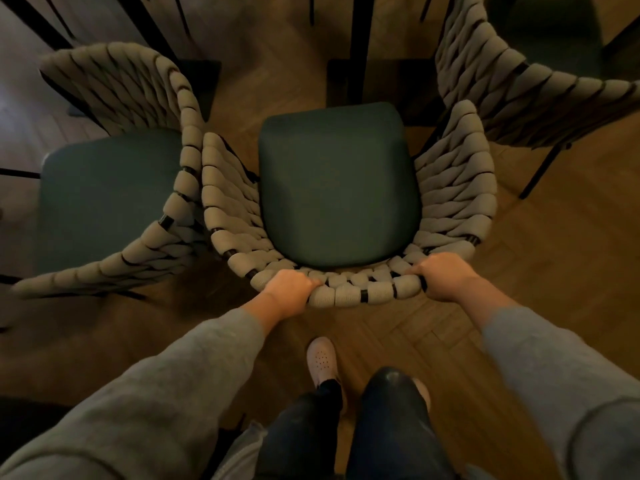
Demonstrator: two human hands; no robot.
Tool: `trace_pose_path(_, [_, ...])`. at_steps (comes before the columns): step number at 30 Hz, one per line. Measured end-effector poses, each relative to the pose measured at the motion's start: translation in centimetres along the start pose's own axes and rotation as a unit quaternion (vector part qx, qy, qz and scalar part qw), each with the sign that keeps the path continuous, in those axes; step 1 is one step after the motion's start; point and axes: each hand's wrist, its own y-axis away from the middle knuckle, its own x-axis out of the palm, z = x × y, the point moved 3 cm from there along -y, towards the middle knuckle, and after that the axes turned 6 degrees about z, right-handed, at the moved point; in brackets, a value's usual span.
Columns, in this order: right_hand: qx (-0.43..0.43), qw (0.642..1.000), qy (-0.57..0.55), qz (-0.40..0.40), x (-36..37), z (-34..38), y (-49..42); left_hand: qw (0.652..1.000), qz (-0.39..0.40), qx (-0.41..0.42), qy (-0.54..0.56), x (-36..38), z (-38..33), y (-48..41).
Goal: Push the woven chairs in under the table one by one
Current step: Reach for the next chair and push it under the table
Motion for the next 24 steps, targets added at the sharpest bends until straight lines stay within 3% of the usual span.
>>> trace_pose_path(9, [0.015,1.000,-0.013,0.002,-5.6,-3.3,-5.0,1.000,-0.001,0.006,0.009,-5.0,4.4,-4.5])
trace_pose_path(15, [-0.017,1.000,0.005,-0.019,-10.0,-5.5,-9.0,1.000,0.008,-0.011,0.007,-8.3,8.7,-8.2])
trace_pose_path(24, [-0.067,0.996,0.054,0.013,-14.2,-9.0,-13.8,0.999,0.015,-0.030,0.022,-11.6,12.2,-11.8])
